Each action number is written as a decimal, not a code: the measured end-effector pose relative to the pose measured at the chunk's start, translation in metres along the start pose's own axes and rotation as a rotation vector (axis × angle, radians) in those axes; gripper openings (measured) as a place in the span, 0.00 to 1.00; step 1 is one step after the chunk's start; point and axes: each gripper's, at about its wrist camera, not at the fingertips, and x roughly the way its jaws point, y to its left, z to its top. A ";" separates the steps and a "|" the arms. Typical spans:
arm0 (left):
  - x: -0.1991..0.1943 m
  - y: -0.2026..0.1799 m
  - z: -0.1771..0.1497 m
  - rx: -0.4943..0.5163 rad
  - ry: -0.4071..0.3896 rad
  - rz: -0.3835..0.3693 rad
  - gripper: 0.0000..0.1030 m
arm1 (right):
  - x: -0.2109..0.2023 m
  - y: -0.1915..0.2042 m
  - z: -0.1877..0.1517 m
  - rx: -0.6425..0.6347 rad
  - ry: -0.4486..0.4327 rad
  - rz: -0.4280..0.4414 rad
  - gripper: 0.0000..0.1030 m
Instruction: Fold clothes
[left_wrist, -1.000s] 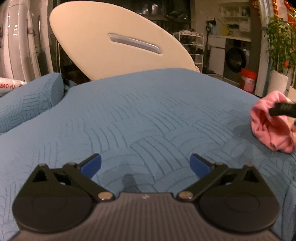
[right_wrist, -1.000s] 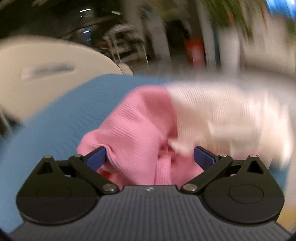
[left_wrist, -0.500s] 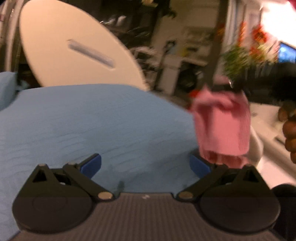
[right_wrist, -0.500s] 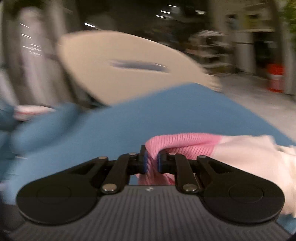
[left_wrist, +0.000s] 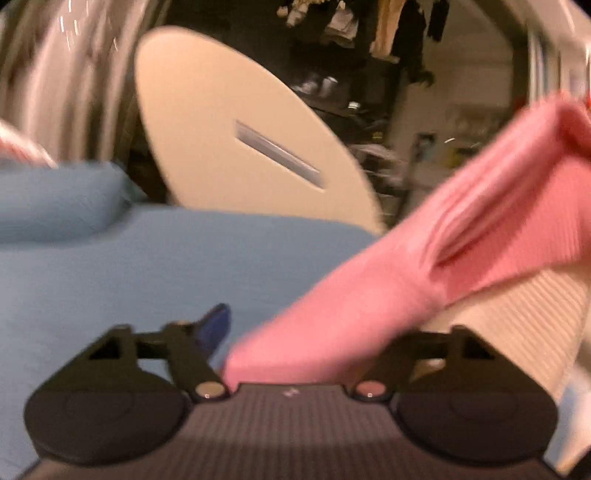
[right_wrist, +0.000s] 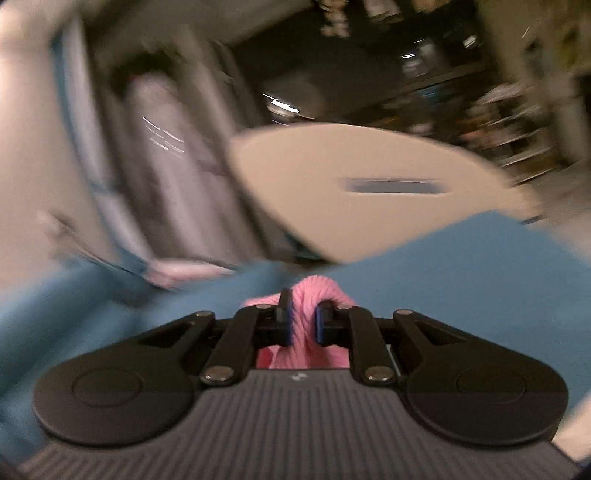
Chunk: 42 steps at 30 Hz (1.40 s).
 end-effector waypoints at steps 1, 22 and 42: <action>-0.003 -0.002 0.001 0.034 -0.037 0.033 0.44 | 0.002 0.003 -0.005 -0.092 0.013 -0.070 0.15; 0.018 0.062 0.028 -0.181 -0.144 0.323 0.47 | 0.021 -0.006 -0.055 -0.313 0.011 -0.274 0.78; -0.023 -0.005 0.010 0.060 -0.369 -0.171 1.00 | 0.081 -0.043 -0.015 -0.065 0.043 -0.473 0.16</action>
